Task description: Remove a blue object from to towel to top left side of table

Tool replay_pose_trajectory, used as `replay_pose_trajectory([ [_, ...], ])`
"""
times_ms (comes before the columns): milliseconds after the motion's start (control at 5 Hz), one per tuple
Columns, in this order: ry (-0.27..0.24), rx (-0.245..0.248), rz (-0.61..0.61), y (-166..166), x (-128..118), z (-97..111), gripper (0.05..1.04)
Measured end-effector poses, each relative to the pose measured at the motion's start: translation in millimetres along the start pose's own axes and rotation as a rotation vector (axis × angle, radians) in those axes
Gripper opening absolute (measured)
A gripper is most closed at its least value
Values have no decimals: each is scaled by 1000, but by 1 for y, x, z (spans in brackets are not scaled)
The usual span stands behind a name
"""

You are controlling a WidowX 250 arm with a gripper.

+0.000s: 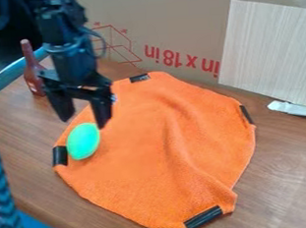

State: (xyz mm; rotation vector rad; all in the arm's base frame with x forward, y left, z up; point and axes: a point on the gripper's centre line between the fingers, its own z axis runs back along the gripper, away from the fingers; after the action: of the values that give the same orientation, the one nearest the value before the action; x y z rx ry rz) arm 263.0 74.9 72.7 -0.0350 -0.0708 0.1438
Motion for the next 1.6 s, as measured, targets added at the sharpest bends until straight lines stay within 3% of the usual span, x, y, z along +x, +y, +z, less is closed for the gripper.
replay_pose_trajectory([
  [200,14,-40,42,19,1,-10,999],
  [400,69,-140,44,34,11,-31,999],
  [800,171,-216,21,29,10,-73,999],
  [1000,169,-237,9,26,10,-78,999],
  [1400,153,-270,8,21,13,-78,891],
  [1600,172,-338,14,15,17,-66,891],
])
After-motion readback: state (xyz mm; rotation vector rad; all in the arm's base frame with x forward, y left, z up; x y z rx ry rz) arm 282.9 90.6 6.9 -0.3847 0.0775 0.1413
